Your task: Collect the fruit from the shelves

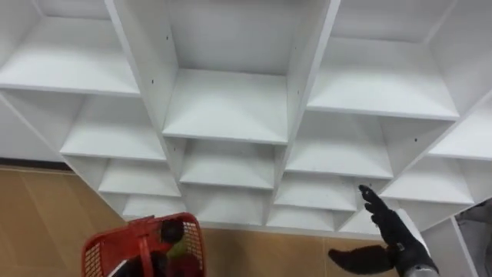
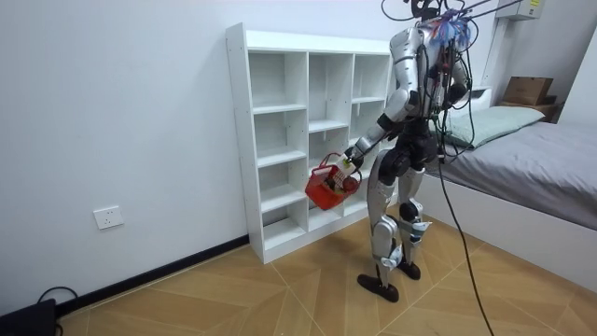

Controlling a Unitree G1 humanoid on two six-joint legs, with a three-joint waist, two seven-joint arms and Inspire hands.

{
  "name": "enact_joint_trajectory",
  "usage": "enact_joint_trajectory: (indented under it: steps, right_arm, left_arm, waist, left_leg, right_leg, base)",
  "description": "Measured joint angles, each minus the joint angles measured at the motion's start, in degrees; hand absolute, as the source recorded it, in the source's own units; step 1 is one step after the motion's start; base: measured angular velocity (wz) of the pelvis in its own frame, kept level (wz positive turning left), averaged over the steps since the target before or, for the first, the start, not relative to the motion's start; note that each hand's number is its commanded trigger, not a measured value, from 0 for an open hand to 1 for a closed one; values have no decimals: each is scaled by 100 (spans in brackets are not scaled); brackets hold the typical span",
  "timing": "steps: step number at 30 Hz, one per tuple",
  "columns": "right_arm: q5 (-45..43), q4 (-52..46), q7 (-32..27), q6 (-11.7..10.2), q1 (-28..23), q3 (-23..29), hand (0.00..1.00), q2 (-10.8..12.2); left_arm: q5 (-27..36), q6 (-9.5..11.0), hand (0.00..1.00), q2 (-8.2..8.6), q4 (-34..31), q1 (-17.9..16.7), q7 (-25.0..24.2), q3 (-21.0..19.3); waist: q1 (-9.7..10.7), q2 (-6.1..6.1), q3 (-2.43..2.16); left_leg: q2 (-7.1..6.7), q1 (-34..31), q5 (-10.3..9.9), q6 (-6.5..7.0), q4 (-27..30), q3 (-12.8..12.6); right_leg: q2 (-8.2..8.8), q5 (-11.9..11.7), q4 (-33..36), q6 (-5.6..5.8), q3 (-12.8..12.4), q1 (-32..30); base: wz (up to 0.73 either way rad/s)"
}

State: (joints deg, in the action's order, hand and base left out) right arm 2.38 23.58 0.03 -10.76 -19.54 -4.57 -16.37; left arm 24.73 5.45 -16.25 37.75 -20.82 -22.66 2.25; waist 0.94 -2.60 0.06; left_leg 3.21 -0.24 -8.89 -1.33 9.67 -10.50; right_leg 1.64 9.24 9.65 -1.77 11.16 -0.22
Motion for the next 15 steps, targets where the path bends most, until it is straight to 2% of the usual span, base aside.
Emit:
enact_joint_trajectory:
  steps: [2, 4, 5, 7, 8, 10, 12, 14, 15]
  right_arm:
    - [106, 459, -36, -25, 46, 5, 0, 115]
    - [390, 972, -62, -30, 4, 28, 0, 231]
    - [617, 1340, -70, -69, 23, 31, 0, 261]
    - [1007, 2088, -67, -79, 66, 83, 0, 315]
    - [1240, 2419, -69, -56, 84, 126, 0, 326]
    - [1547, 2974, -59, -41, 138, 147, 0, 353]
    - [1855, 3449, -42, 16, 200, 177, 0, 438]
    - [2286, 3920, 0, 142, 256, 395, 0, 668]
    - [2346, 3973, 5, 204, 250, 415, 0, 707]
  left_arm:
    - [20, 2, 100, 34, 276, 14, 104, 0]
    - [12, 7, 100, 188, 462, -7, 223, -125]
    - [-7, 38, 100, 274, 655, 27, 299, -199]
    - [-5, 44, 100, 332, 984, 125, 451, -223]
    - [6, 46, 100, 389, 1133, 215, 548, -251]
    - [-11, 105, 100, 495, 1341, 264, 629, -384]
    - [-67, 110, 100, 547, 1717, 388, 711, -453]
    - [-73, 109, 100, 595, 2002, 459, 787, -675]
    - [-72, 106, 100, 606, 2046, 471, 829, -704]
  waist:
    - [2, 5, -2]
    - [-41, 55, -7]
    - [-66, 94, -12]
    - [-66, 142, -21]
    - [-127, 162, -27]
    - [-160, 192, -12]
    - [-190, 200, -2]
    - [-188, 201, 2]
    - [-187, 196, 7]
  left_leg:
    - [-1, 62, -19, -11, -14, 8]
    - [-12, 68, -43, -7, -14, 41]
    - [-21, 85, -49, -5, -18, 54]
    - [-56, 105, -51, -1, -18, 176]
    - [-75, 127, -52, 2, -19, 203]
    - [-92, 159, -59, 12, -21, 203]
    - [-102, 161, -61, 16, -21, 203]
    - [-110, 217, -62, 16, -21, 218]
    - [-119, 237, -62, 15, -21, 233]
  right_leg:
    - [-9, 11, -8, 8, 2, 77]
    - [0, 26, -21, 23, 47, 131]
    - [6, 26, -61, 27, 71, 162]
    - [28, 38, -103, 47, 166, 258]
    - [39, 53, -104, 64, 170, 286]
    - [58, 76, -116, 79, 237, 337]
    - [79, 111, -106, 88, 279, 342]
    - [81, 135, -106, 92, 319, 442]
    - [86, 153, -102, 97, 319, 461]
  base:
    - [3]
    - [9]
    - [9]
    - [25]
    - [24]
    - [10]
    - [12]
    - [15]
    - [19]
